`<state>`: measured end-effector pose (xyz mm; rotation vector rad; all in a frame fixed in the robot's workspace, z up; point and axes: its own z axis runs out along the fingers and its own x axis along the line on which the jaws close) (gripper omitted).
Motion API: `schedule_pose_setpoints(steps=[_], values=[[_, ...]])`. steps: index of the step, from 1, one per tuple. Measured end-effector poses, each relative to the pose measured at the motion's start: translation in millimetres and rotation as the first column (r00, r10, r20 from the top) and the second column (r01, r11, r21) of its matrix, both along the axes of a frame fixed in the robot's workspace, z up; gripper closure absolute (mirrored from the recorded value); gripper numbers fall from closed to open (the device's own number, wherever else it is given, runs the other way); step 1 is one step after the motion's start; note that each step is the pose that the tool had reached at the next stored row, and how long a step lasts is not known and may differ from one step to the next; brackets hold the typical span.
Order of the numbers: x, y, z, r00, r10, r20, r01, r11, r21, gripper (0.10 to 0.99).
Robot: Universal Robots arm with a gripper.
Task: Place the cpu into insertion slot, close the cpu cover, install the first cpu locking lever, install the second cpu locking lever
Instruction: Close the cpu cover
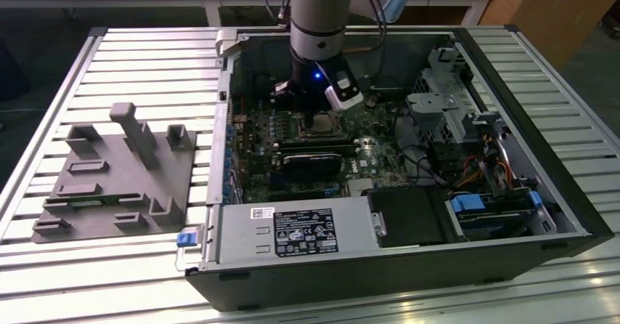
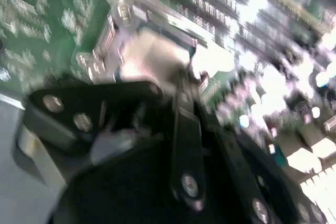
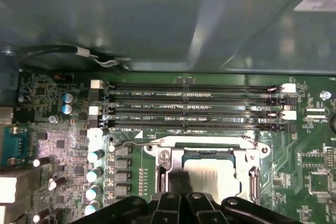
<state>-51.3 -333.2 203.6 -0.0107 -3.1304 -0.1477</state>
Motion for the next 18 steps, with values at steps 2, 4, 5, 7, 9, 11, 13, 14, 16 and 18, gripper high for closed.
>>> schedule_pose_setpoints(steps=[2, 4, 5, 7, 9, 11, 13, 14, 16, 18], values=[[0.0, 0.0, 3.6, 1.0000, 0.000, 0.0002, 0.000, 1.0000, 0.000, 0.980], [0.0, 0.0, 7.2, 1.0000, 0.000, 0.0001, 0.000, 1.0000, 0.000, 0.980], [-0.1, 0.0, 8.9, 1.0000, 0.000, 0.0001, 0.000, 1.0000, 0.000, 0.980], [0.0, 0.0, 10.0, 1.0000, 0.000, 0.0001, 0.000, 1.0000, 0.000, 0.980], [0.0, 0.0, 10.0, 1.0000, 0.000, 0.0001, 0.000, 1.0000, 0.000, 0.980], [0.7, 0.0, 10.1, 1.0000, 0.000, 0.0000, 0.000, 1.0000, 0.000, 0.980], [6.1, 0.0, 10.0, 1.0000, 0.000, 0.0001, 0.000, 1.0000, 0.000, 0.980], [9.9, 0.0, 10.0, 1.0000, 0.000, -0.0001, 0.000, 1.0000, 0.000, 0.980], [24.5, 0.0, 10.1, 1.0000, 0.000, -0.0004, 0.000, 1.0000, 0.000, 0.980], [27.3, 0.0, 10.0, 1.0000, 0.000, -0.0002, 0.000, 1.0000, -0.001, 0.980]])
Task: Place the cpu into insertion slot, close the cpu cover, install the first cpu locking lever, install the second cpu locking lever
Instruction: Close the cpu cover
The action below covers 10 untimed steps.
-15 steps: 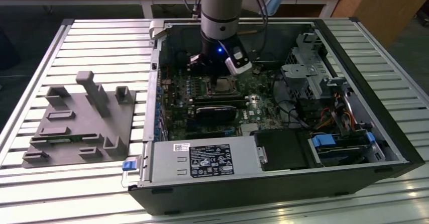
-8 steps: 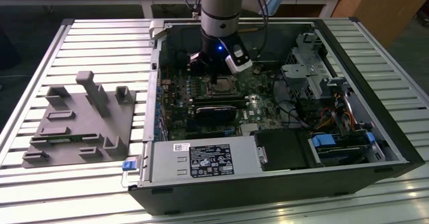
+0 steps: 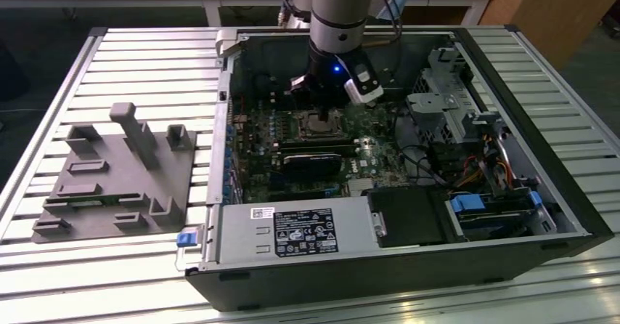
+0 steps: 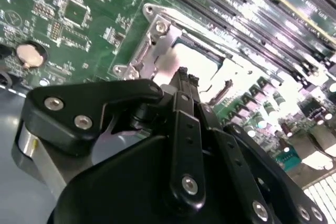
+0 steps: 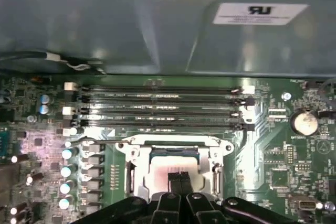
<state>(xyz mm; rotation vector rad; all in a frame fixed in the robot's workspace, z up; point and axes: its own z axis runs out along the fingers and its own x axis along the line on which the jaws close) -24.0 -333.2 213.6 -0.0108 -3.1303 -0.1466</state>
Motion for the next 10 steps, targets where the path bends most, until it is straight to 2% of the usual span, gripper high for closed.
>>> schedule_pose_setpoints(steps=[4, 10], values=[[0.0, 0.0, 0.4, 1.0000, 0.000, 0.0000, 0.000, 0.9998, -0.021, 0.980], [0.0, 0.0, 8.0, 1.0000, 0.000, 0.0014, 0.000, 0.9998, -0.022, 0.980]])
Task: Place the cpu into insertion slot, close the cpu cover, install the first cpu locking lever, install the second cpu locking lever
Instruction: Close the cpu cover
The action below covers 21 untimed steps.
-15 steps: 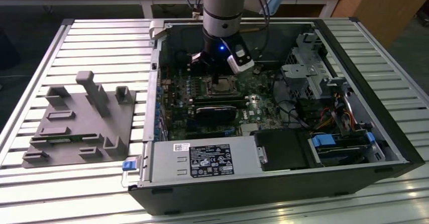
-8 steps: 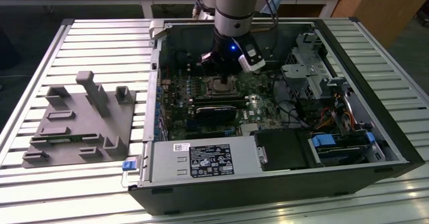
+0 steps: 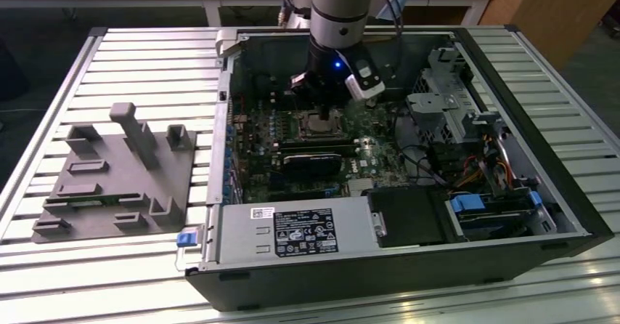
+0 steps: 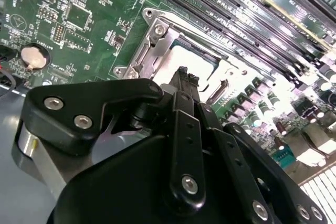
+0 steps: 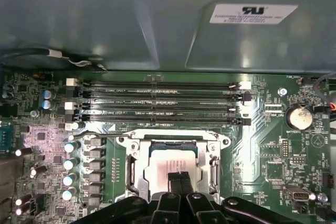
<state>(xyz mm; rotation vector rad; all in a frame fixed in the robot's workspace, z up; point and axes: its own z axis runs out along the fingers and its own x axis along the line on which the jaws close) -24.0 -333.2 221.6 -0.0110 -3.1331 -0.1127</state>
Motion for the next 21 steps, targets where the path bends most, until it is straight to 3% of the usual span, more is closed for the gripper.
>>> schedule_pose_setpoints(steps=[10, 12, 14, 16, 21], values=[[0.0, 0.0, 12.8, 1.0000, 0.000, 0.0051, 0.000, 1.0000, 0.000, 0.980], [-0.4, 0.0, 12.9, 0.9999, 0.000, 0.0134, 0.000, 1.0000, 0.000, 0.980], [-1.4, 0.0, 12.8, 0.9996, 0.000, 0.0272, 0.000, 1.0000, -0.001, 0.980], [-3.7, 0.0, 12.9, 0.9994, 0.000, 0.0348, 0.000, 1.0000, -0.001, 0.980], [-6.6, 0.0, 12.3, 0.9991, -0.020, 0.0372, 0.020, 0.9998, -0.001, 0.980]])
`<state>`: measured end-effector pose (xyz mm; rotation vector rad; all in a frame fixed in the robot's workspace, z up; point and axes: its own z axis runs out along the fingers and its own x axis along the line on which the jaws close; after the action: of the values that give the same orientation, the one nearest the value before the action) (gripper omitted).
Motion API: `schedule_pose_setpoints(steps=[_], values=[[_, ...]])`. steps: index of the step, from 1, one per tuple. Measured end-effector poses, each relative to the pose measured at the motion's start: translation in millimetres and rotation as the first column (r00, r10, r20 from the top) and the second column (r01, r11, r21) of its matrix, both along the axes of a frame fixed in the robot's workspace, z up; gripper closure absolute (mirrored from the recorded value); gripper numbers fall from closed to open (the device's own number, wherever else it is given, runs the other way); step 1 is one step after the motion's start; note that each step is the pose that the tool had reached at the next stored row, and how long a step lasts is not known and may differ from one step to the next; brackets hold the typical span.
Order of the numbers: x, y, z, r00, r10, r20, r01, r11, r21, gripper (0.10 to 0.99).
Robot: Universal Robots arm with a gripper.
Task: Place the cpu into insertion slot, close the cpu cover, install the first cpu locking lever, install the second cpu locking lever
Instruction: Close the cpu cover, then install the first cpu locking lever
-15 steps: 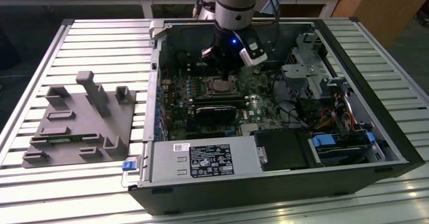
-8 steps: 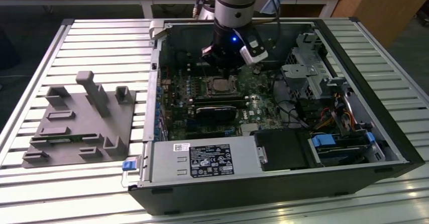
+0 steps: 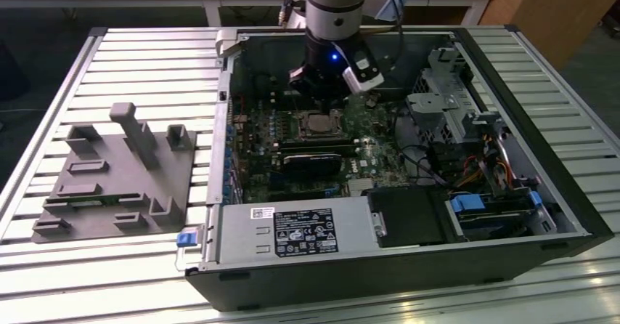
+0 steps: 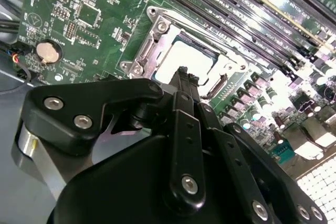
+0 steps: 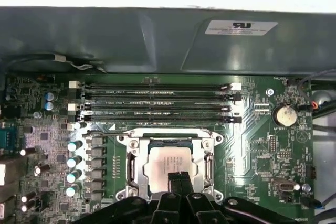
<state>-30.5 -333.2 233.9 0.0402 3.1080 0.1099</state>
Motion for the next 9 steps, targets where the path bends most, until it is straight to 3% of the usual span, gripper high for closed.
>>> schedule_pose_setpoints(steps=[9], values=[[-5.7, 0.3, -0.9, 0.9987, -0.051, 0.0000, 0.051, 0.9987, 0.000, 0.980]])
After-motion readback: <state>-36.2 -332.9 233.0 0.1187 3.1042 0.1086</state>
